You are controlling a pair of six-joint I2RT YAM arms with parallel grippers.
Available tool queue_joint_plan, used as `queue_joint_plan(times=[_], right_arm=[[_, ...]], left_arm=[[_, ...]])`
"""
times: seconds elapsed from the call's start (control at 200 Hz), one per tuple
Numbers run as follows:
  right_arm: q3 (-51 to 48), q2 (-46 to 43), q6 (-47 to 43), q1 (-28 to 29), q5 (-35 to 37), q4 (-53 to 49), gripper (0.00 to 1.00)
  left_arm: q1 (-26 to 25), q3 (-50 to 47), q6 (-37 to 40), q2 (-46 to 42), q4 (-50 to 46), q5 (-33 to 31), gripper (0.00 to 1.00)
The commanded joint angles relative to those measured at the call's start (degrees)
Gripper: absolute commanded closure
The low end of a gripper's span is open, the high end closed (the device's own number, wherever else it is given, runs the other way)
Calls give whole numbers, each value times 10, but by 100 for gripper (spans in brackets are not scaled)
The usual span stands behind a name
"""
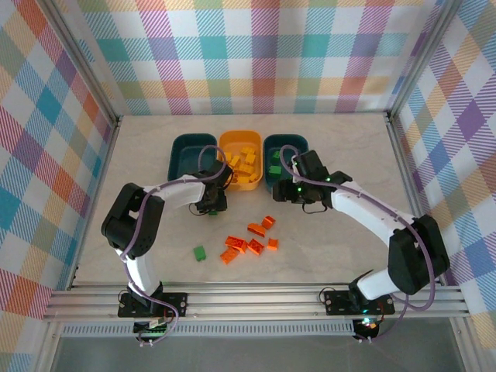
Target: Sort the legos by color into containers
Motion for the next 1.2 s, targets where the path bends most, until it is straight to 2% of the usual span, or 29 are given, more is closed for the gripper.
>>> queue_joint_plan(times=[0.0, 0.195, 0.325, 0.47, 0.615, 0.785, 0.865, 0.905, 0.96, 1.015, 1.105, 1.195], right_arm=[[-10, -9, 12, -4, 12, 12, 36], [-16, -35, 12, -6, 77, 0, 36], [-45, -72, 39, -33, 111, 7, 38], [-114, -140, 70, -67, 106, 39, 37], [-126, -172, 56, -72, 106, 6, 36], [-154, -225, 56, -72, 88, -7, 35], [-158, -244, 49, -72, 87, -19, 35], [-159, -250, 46, -71, 89, -25, 35], [-159, -256, 41, -72, 90, -30, 34], [-159, -260, 39, -72, 92, -33, 34], [-164, -266, 40, -72, 87, -26, 34], [-170, -266, 41, -72, 85, -15, 33]], left_arm=[[-16, -19, -7, -31, -7, -5, 63], [-40, -8, -18, -111, -12, 5, 68], [-61, 70, -12, -112, -3, 39, 68], [-89, 231, 6, -10, -17, 85, 68], [-112, 394, 26, 113, -38, 111, 67], [-117, 589, 29, 264, -109, 120, 65], [-118, 660, 38, 302, -141, 116, 55], [-119, 679, 44, 307, -149, 116, 40], [-121, 681, 52, 294, -153, 109, 22], [-125, 658, 64, 263, -148, 99, 10], [-139, 550, 84, 172, -108, 79, 6], [-156, 376, 87, 67, -51, 52, 6]])
